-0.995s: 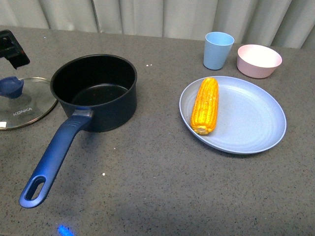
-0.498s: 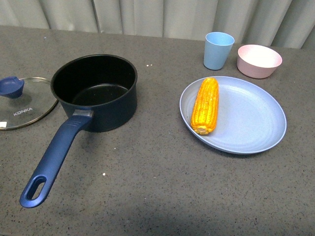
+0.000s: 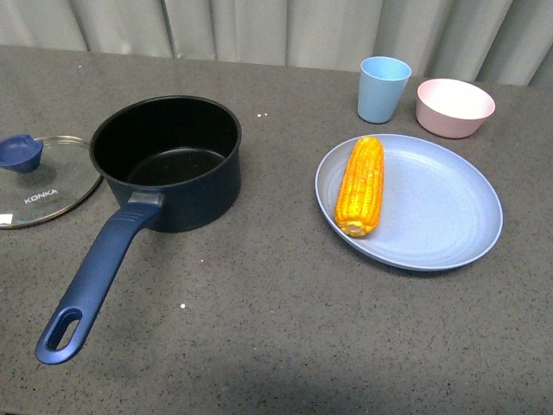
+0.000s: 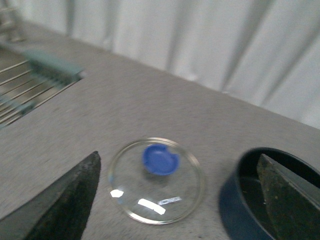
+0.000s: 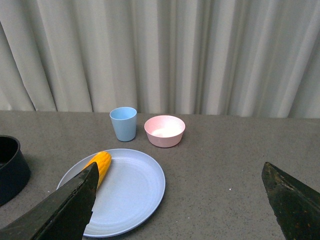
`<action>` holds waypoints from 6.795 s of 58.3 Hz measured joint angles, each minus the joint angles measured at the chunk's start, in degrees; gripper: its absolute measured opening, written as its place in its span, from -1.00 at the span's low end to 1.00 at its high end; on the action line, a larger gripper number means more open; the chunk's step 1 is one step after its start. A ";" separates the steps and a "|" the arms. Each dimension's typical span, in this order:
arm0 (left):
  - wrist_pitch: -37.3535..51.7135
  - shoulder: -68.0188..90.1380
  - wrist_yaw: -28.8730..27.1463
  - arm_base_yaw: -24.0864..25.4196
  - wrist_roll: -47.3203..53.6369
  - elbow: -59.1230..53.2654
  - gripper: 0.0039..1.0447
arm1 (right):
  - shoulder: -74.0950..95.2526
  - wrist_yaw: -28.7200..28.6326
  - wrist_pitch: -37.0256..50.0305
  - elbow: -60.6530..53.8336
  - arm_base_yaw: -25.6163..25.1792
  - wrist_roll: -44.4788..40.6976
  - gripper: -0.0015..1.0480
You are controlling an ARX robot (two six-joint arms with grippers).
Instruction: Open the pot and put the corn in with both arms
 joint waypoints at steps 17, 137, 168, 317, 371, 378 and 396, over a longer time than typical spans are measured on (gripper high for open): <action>-5.20 -14.10 12.22 -1.57 7.50 -5.25 -0.21 | 0.00 0.02 0.00 0.00 0.00 0.00 0.82; -63.47 -78.77 6.73 -7.50 8.26 -9.01 -0.11 | 21.51 -3.43 -2.12 7.26 1.27 -6.67 0.82; -63.47 -78.77 6.73 -7.50 8.41 -9.01 0.88 | 94.88 -0.37 14.88 37.48 11.98 7.02 0.82; -63.49 -78.77 6.73 -7.50 8.41 -9.01 0.88 | 128.93 -8.61 -18.05 98.40 35.98 3.21 -0.73; -63.52 -78.77 6.73 -7.50 8.41 -9.01 0.88 | 137.28 -7.43 -20.22 106.18 36.28 5.29 0.83; -63.52 -78.77 6.73 -7.50 8.41 -9.01 0.88 | 131.84 -4.85 -12.90 98.01 35.45 6.12 0.82; -63.52 -78.77 6.73 -7.50 8.41 -9.01 0.88 | 104.85 7.15 12.11 63.34 28.85 2.60 0.82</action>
